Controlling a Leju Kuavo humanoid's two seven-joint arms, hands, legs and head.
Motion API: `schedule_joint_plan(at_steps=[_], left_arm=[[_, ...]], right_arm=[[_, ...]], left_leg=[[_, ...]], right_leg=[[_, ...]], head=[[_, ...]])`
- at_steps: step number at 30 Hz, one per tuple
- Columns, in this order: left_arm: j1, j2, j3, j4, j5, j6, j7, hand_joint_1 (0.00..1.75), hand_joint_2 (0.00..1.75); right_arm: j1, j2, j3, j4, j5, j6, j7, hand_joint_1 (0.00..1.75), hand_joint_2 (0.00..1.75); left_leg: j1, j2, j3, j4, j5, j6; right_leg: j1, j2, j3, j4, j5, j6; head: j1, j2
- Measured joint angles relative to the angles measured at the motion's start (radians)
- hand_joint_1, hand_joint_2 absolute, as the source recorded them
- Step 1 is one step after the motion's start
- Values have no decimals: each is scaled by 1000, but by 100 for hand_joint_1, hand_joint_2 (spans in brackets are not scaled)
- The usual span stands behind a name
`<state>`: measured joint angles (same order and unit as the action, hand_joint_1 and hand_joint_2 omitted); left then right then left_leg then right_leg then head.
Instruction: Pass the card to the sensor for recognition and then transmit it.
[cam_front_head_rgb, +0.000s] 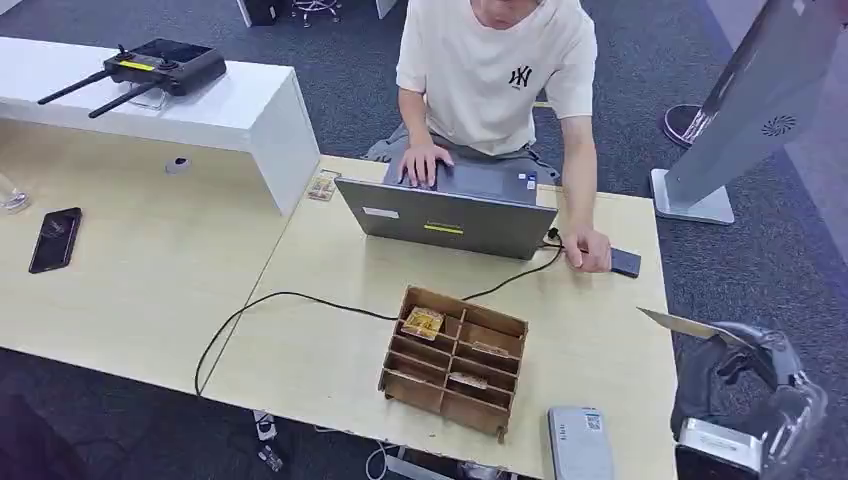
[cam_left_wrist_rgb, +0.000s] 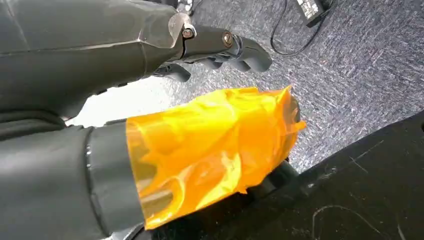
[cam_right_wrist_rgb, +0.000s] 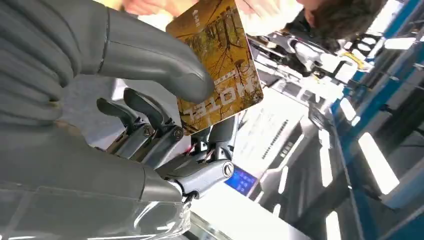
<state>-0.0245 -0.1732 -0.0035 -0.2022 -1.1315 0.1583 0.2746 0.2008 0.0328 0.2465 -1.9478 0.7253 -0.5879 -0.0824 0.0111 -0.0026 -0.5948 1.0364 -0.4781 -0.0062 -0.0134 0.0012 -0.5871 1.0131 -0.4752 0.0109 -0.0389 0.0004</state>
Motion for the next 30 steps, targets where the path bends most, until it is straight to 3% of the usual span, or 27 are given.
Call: schedule_joint_plan(at_steps=[4, 11, 23, 30], left_arm=[[7, 0, 21, 0, 25, 16, 0, 0, 0], [11, -2, 56, 0, 43, 27, 17, 0, 0], [11, -2, 80, 0, 49, 30, 29, 0, 0], [10, -1, 82, 0, 40, 10, 31, 0, 0]], right_arm=[[59, -6, -18, -11, -93, 111, 60, 175, 175], [136, -92, -15, 8, -251, 238, 153, 175, 175], [166, -249, 40, 73, -346, 266, 237, 175, 175], [132, -320, 92, 120, -302, 351, 306, 175, 175]], left_leg=[[0, 0, 0, 0, -1, -1], [0, 0, 0, 0, -2, -2], [0, 0, 0, 0, -2, -2], [0, 0, 0, 0, -2, -2]], right_leg=[[0, 0, 0, 0, -1, -1], [0, 0, 0, 0, -2, 0], [0, 0, 0, 0, -2, 0], [0, 0, 0, 0, -2, 0]], head=[[0, 0], [0, 0], [0, 0], [0, 0]])
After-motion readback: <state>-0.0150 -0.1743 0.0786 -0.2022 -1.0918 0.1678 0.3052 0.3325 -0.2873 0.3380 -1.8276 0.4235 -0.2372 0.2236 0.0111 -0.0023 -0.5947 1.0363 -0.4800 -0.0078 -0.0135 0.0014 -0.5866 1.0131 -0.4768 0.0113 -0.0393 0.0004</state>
